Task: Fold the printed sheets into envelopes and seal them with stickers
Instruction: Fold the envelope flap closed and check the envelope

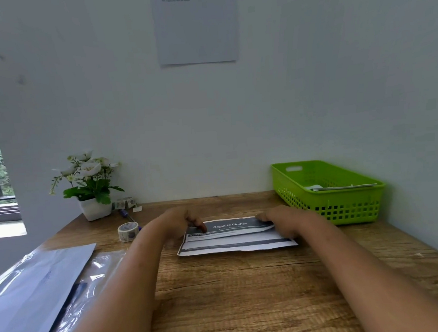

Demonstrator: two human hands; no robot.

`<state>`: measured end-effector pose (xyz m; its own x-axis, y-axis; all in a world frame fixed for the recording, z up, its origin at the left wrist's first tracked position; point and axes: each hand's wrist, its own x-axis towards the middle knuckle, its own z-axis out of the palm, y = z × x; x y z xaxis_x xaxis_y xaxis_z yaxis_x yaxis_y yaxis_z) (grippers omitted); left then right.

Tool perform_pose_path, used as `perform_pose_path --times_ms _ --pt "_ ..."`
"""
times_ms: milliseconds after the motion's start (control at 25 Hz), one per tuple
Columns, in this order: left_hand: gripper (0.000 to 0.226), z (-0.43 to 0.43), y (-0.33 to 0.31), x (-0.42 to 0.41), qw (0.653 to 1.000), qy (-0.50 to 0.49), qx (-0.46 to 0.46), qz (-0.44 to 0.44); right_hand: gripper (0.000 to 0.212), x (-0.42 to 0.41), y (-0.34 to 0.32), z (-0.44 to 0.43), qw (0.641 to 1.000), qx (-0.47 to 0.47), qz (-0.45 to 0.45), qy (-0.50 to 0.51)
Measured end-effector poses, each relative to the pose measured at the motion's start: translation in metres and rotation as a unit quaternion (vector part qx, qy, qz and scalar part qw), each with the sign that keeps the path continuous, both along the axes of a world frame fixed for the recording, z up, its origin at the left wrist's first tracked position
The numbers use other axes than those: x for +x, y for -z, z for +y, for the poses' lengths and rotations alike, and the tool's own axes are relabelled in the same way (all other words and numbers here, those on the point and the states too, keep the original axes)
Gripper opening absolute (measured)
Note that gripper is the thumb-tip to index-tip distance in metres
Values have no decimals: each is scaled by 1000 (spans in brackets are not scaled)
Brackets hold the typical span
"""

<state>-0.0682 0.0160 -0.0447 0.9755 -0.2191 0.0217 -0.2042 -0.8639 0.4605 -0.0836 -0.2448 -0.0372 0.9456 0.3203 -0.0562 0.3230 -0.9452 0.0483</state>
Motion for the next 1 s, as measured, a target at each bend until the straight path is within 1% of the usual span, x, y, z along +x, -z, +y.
perform_pose_path --times_ms 80,120,200,240,280,360,400,440,560,680,760,840,920,960,1000 --pt "37 -4 0 -1 999 -13 -31 1 58 -1 -4 5 1000 -14 17 2" --pt "30 -9 2 -2 999 -21 -35 -6 55 -2 -6 9 1000 -6 17 0" --pt "12 -18 7 -2 999 -15 -9 -27 46 -4 -10 17 999 43 29 -16" --pt "9 -21 10 -1 999 -8 -4 -33 41 -7 -11 21 995 77 52 -29" --pt "10 -22 12 -1 999 -6 -12 -34 45 -11 -13 23 990 101 87 -43" --pt "10 -19 15 0 999 -9 -40 -21 76 -19 -18 28 982 100 151 -51" --pt "11 -17 16 1 999 -8 -52 -12 88 -23 -20 31 981 86 165 -47" --pt "12 -16 17 2 998 -7 -60 -8 96 -26 -21 32 981 77 171 -45" --pt "14 -15 15 2 998 -12 -60 -7 106 -28 -27 34 977 77 191 -45" --pt "10 -16 13 1 998 -10 -63 7 110 -26 -32 34 978 59 198 -35" --pt "12 -16 11 1 998 -7 -64 6 107 -25 -32 34 983 45 171 -36" --pt "13 -12 11 2 996 -3 -88 17 94 -23 -32 31 990 56 125 -42" --pt "16 -10 11 -1 987 -12 -157 33 71 -18 -33 24 991 112 69 -36" --pt "19 -10 10 -3 979 -32 -196 36 60 -16 -33 20 990 136 31 -27" --pt "29 -10 9 -6 969 -55 -238 38 54 -14 -33 16 987 157 -6 -16"
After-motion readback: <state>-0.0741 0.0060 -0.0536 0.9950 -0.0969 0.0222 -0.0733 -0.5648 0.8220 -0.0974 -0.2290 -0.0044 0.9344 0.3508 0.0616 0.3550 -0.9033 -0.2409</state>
